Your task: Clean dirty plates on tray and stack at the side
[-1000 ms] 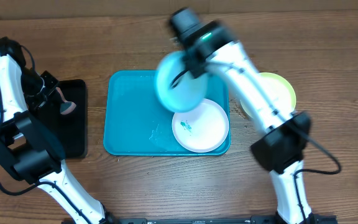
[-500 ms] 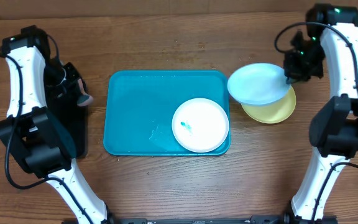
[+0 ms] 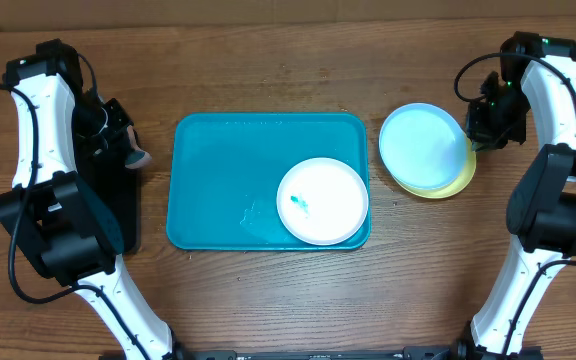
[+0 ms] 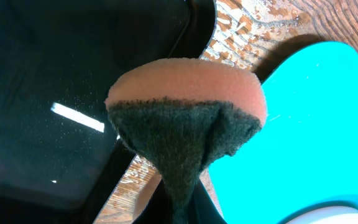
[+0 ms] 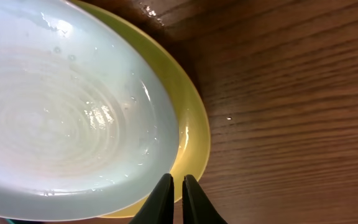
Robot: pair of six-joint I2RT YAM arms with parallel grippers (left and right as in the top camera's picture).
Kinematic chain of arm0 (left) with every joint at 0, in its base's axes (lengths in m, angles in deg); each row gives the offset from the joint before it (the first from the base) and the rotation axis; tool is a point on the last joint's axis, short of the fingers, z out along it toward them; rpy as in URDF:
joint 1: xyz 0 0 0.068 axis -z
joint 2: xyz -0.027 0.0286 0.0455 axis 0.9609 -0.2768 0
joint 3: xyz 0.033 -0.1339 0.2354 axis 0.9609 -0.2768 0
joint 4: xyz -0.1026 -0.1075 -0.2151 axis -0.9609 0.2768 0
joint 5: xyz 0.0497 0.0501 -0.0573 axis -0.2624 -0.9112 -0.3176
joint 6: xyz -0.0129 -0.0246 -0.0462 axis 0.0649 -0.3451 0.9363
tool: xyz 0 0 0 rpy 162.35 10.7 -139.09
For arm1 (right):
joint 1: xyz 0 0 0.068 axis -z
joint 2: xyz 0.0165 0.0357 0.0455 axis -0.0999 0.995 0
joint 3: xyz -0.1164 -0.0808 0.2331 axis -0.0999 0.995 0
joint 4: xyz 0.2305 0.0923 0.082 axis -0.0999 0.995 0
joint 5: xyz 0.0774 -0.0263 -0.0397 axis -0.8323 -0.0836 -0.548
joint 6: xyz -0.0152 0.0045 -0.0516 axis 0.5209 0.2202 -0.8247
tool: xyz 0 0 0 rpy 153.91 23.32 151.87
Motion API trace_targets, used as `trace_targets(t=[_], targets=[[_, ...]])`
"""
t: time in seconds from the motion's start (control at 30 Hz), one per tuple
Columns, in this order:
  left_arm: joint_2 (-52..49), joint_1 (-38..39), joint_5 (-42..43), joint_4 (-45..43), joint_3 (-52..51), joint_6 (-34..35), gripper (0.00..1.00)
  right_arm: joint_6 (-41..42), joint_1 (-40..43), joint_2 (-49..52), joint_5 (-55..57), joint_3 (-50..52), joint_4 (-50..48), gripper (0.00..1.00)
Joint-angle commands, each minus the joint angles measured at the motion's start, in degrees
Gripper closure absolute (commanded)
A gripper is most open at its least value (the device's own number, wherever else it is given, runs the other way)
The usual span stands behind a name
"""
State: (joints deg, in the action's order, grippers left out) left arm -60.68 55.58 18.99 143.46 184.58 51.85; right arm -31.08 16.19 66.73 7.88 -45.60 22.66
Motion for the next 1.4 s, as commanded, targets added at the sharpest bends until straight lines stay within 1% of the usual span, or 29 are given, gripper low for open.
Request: trace_targets(t=[0.0, 0.07, 0.1, 0.13, 0.17, 0.2, 0.27, 0.3, 0.33, 0.37, 0.47, 0.57, 0.63, 0.67, 0.7, 0.73, 0.77, 0.9, 0.97, 1.1, 1.17, 1.23, 1.37], targets=[[1.6, 0.1, 0.6, 0.1, 0.3, -1.5, 0.96, 1.8, 0.0, -1.6, 1.6, 0.1, 0.2, 0.91], [1.6, 0.0, 0.6, 0.1, 0.3, -1.5, 0.96, 3.1, -0.2, -1.6, 0.8, 0.1, 0.7, 0.86], [1.6, 0.1, 0.6, 0.1, 0.3, -1.5, 0.96, 3.0, -0.3, -1.6, -1.8, 0.1, 0.8, 0.81], [1.6, 0.1, 0.6, 0.0, 0.3, -1.5, 0.96, 2.6, -0.5, -1.6, -4.6, 0.1, 0.9, 0.79], [1.6, 0.0, 0.6, 0.0, 0.3, -1.5, 0.96, 1.2, -0.8, -1.6, -9.0, 0.0, 0.9, 0.77], [1.6, 0.1, 0.6, -0.1, 0.3, -1.5, 0.96, -0.7, -1.2, -1.6, -13.4, 0.0, 0.8, 0.73], [1.6, 0.1, 0.7, 0.0, 0.3, -1.5, 0.96, -5.5, -2.5, -1.6, -22.8, 0.0, 0.8, 0.47], [1.6, 0.1, 0.7, 0.0, 0.3, -1.5, 0.96, -7.8, -3.4, -1.6, -26.4, 0.0, 1.0, 0.42], [1.6, 0.1, 0.7, 0.2, 0.3, -1.5, 0.96, -10.6, -5.6, -1.6, -29.0, 0.0, 1.1, 0.32], [1.6, 0.1, 0.7, 0.3, 0.3, -1.5, 0.96, -11.6, -7.1, -1.6, -28.3, 0.0, 0.9, 0.28], [1.6, 0.1, 0.7, 0.4, 0.3, -1.5, 0.96, -12.2, -12.1, -1.6, -22.0, 0.0, -1.2, 0.27], [1.6, 0.1, 0.7, 0.4, 0.3, -1.5, 0.96, -12.2, -16.7, -1.6, -19.1, 0.0, -4.6, 0.28], [1.6, 0.1, 0.7, 0.4, 0.3, -1.5, 0.96, -11.1, -19.6, -1.6, -19.0, 0.0, -7.2, 0.39], [1.6, 0.1, 0.7, 0.4, 0.3, -1.5, 0.96, -10.1, -20.8, -1.6, -18.9, 0.0, -8.5, 0.46], [1.6, 0.1, 0.7, 0.4, 0.3, -1.5, 0.96, -9.2, -22.0, -1.6, -18.6, 0.1, -10.0, 0.59], [1.6, 0.1, 0.7, 0.4, 0.3, -1.5, 0.96, -8.6, -22.9, -1.6, -17.8, 0.2, -11.3, 0.75], [1.6, 0.1, 0.7, 0.4, 0.3, -1.5, 0.96, -7.3, -23.9, -1.5, -16.3, 0.4, -12.9, 0.81], [1.6, 0.1, 0.6, 0.8, 0.3, -2.3, 0.96, -1.5, -25.9, -1.2, -6.9, 1.7, -15.6, 0.85], [1.6, 0.1, 0.7, 0.9, 0.3, -2.3, 0.96, 1.0, -26.0, -0.6, -2.9, 2.0, -15.3, 0.87], [1.6, 0.1, 0.7, 0.8, 0.3, -2.3, 0.96, 6.7, -24.9, 0.2, 3.4, 2.0, -13.9, 0.88], [1.6, 0.1, 0.7, 0.8, 0.3, -2.3, 0.96, 7.8, -24.0, 0.2, 4.0, 2.0, -13.4, 0.87], [1.6, 0.0, 0.7, 0.8, 0.3, -2.3, 0.96, 8.7, -23.0, 0.2, 4.0, 2.0, -12.6, 0.82], [1.6, 0.1, 0.7, 0.8, 0.3, -2.3, 0.96, 9.1, -21.5, 0.2, 3.5, 2.0, -10.3, 0.82]])
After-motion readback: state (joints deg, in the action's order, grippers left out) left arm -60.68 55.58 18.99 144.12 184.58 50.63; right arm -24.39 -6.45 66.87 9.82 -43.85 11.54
